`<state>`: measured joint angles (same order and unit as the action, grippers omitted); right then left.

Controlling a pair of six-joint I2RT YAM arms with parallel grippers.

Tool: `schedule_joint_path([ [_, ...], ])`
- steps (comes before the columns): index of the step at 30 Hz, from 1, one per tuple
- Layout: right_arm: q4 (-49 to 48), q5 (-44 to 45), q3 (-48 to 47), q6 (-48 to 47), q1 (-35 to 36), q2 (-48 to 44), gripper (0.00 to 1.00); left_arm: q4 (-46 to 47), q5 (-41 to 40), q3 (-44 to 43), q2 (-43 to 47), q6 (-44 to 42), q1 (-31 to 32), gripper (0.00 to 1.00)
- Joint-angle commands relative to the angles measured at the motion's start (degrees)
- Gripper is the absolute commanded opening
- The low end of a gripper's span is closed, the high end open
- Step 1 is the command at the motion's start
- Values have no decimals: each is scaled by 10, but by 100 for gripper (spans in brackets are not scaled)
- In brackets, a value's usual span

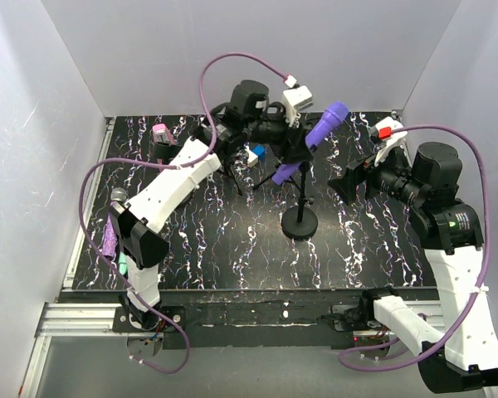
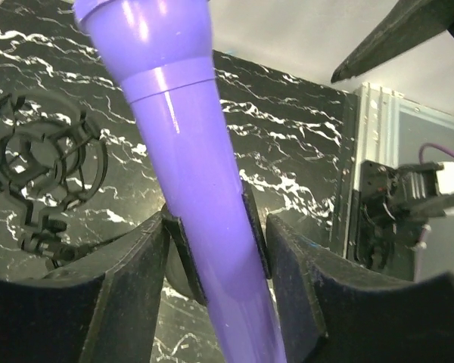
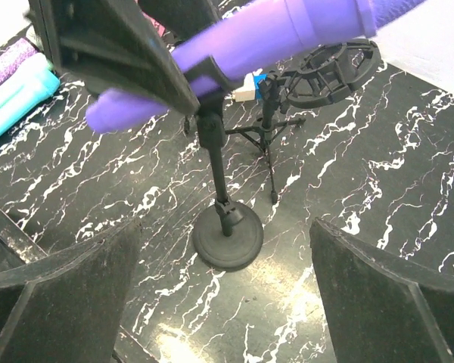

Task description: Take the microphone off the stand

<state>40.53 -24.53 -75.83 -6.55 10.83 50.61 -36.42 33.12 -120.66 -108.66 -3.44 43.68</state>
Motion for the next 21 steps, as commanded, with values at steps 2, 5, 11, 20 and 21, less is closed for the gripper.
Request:
schedule_joint_path([
  [2, -13, -38, 14, -36, -2, 9, 96, -56, 139, -36, 13, -17, -74, 42],
  [5, -17, -58, 12, -49, -3, 22, 96, -69, 199, -35, 18, -30, -98, 33],
  [11, -38, -103, 7, -73, -2, 46, 95, -79, 255, -27, 34, -69, -133, 20],
  [20, -73, -170, 17, -97, 31, 69, 95, -180, 315, -64, 42, -199, -179, 20],
  [21, -80, -174, 23, -98, 34, 72, 95, -192, 316, -58, 44, -216, -182, 20],
])
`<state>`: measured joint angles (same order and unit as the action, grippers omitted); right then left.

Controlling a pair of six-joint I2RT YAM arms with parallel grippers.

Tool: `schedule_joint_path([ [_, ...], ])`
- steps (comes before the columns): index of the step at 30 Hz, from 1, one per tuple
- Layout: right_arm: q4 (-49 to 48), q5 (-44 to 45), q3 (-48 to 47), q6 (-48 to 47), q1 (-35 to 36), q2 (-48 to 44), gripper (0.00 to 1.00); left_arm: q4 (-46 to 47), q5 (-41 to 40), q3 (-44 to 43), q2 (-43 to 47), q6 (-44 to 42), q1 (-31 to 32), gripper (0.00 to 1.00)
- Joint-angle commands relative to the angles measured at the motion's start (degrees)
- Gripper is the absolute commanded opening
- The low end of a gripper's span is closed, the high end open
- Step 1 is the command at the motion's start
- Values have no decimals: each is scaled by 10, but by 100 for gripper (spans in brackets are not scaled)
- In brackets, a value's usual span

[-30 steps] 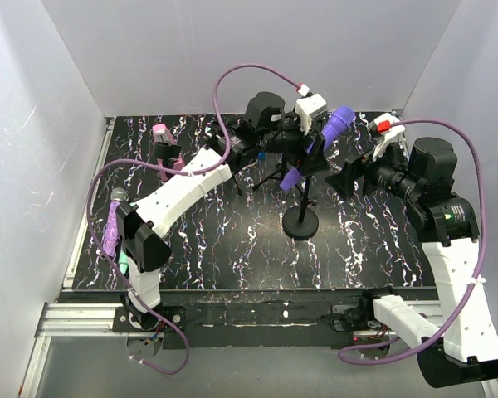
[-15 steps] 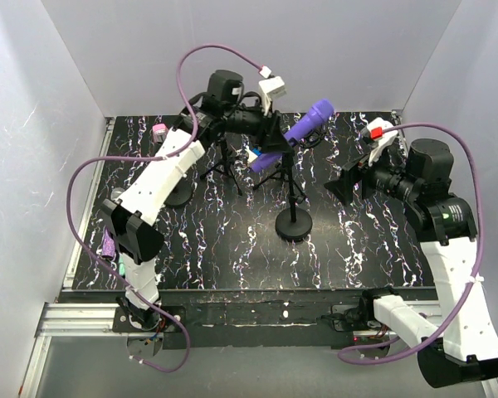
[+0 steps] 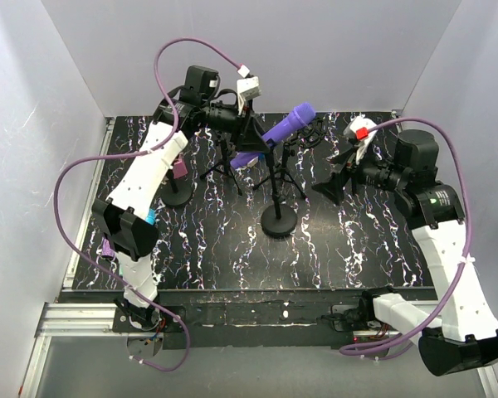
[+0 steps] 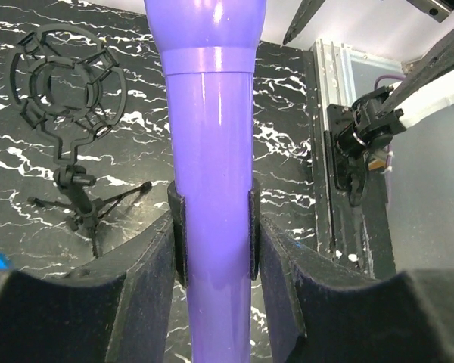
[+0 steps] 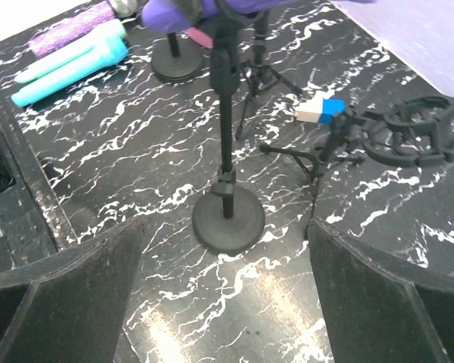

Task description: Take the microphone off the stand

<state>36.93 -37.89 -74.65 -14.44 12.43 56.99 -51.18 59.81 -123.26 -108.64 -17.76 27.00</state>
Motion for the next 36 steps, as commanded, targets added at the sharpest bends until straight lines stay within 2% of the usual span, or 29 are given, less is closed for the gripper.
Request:
schedule_joint_path([
  [1, -54, -42, 16, -18, 27, 11, 94, -45, 45, -23, 51, -76, -16, 19],
  [5, -79, -39, 16, -16, 50, 23, 94, 9, 30, 11, 84, -98, -19, 19],
  [10, -113, -35, 33, -11, 64, 32, 94, -26, 0, 8, 84, -122, -22, 20],
  [11, -115, -37, 34, -10, 66, 34, 94, -23, -2, 15, 86, -118, -24, 24],
  [12, -119, -37, 35, -9, 68, 36, 94, -16, -14, 24, 90, -107, -26, 31],
  [14, -125, -37, 34, -4, 70, 39, 94, 19, -44, 50, 108, -87, -25, 59],
  [16, -141, -29, 39, 15, 72, 40, 94, 114, -77, 115, 148, -41, -24, 83],
  [18, -157, -22, 49, 36, 71, 38, 94, 193, -94, 169, 178, -17, -13, 89],
  [22, -172, -29, 63, 47, 72, 32, 94, 169, -140, 125, 148, -30, 30, 89],
  [25, -177, -29, 76, 42, 72, 23, 95, 140, -136, 64, 107, -25, 43, 88],
  [31, -201, -40, 110, 56, 72, 2, 96, 114, -160, -13, 34, 18, 50, 78],
  [36, -182, -39, 114, 35, 73, -8, 96, 112, -176, -34, 13, 18, 53, 72],
])
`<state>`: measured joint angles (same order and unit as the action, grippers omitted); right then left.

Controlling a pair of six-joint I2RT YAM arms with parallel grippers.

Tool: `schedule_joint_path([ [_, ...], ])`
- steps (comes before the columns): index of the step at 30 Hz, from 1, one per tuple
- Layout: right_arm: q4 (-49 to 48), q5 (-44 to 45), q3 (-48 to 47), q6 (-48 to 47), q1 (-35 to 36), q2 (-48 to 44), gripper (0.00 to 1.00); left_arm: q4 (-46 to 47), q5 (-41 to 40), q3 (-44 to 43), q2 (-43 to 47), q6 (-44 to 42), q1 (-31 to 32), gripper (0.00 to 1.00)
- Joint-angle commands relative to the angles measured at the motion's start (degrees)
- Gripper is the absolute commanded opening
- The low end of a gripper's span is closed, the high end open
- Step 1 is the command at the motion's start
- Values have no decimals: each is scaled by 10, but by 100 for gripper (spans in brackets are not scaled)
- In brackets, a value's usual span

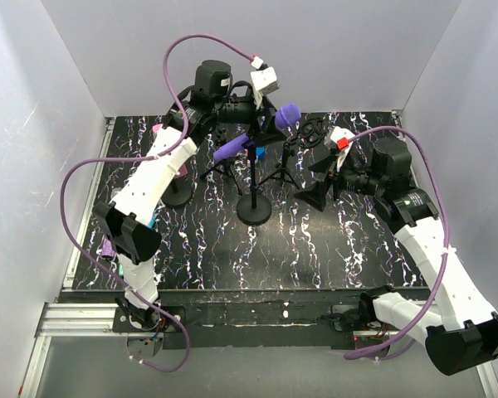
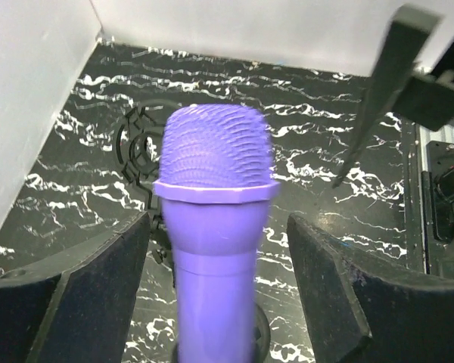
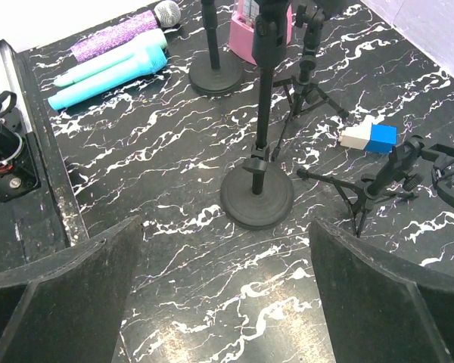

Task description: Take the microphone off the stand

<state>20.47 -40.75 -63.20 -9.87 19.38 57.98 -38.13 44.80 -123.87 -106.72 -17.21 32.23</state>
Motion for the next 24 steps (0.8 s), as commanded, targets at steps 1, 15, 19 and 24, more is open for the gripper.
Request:
schedule_joint_path([
  [1, -12, -8, -1, -15, 4, -20, 96, -19, -34, -32, -9, 12, 2, 71],
  [15, -112, 15, 19, 41, 21, 25, 92, -20, 1, -69, -24, 60, 6, 9],
  [19, -227, 49, 12, 87, 46, 81, 91, -24, -16, -66, -14, 81, 2, 0],
  [24, -342, 65, 18, 94, 83, 156, 91, -22, -12, -38, 12, 83, -2, 0],
])
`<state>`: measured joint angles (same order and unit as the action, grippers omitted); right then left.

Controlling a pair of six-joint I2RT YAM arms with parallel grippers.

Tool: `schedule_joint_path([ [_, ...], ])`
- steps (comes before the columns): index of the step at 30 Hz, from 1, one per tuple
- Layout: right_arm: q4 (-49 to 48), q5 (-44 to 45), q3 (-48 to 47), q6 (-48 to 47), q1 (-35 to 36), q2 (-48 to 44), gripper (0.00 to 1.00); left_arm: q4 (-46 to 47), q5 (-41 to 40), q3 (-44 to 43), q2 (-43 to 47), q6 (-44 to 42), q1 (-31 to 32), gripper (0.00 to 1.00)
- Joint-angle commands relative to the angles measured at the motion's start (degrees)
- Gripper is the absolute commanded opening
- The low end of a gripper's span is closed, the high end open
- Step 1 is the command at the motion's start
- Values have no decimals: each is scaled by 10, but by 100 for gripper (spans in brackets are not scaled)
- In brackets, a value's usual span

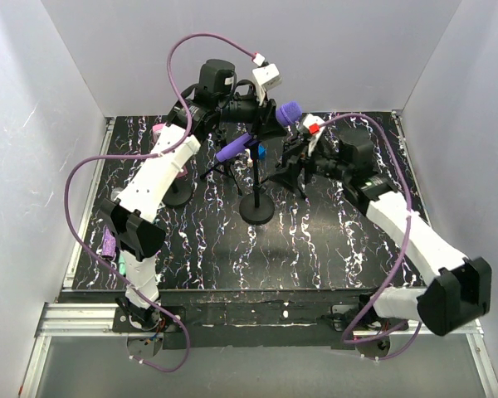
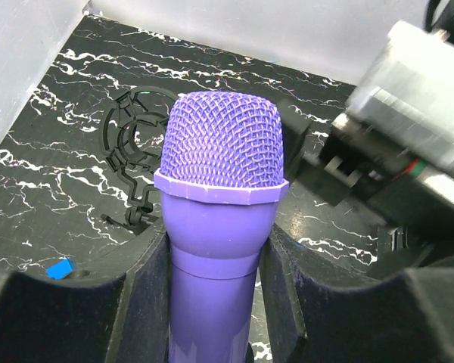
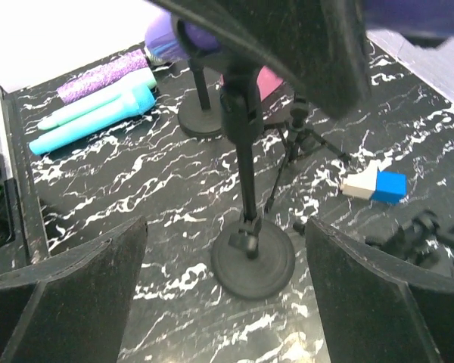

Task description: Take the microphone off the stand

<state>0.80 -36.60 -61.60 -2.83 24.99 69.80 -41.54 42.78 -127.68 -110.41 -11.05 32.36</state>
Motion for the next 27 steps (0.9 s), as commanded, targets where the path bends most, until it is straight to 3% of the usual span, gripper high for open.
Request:
schedule_joint_path([
  [1, -168, 25, 5, 24, 33, 49, 93, 18, 6, 8, 56, 26, -4, 0],
  [9, -275, 97, 13, 34, 82, 109, 91, 32, -30, 9, 63, 105, -8, 0],
  [16, -323, 257, 18, -40, 146, 131, 82, 39, -40, 15, 70, 159, -15, 0],
  [19, -327, 285, 11, -47, 157, 141, 76, 40, -36, 7, 67, 164, -16, 0],
  [23, -319, 310, 4, -36, 161, 150, 59, 42, -29, 1, 70, 166, -19, 0],
  [25, -314, 321, 4, -24, 160, 151, 42, 38, -17, -2, 71, 154, -20, 0],
  [27, -300, 341, 2, -1, 160, 148, 15, 30, -13, -17, 70, 139, -22, 0],
])
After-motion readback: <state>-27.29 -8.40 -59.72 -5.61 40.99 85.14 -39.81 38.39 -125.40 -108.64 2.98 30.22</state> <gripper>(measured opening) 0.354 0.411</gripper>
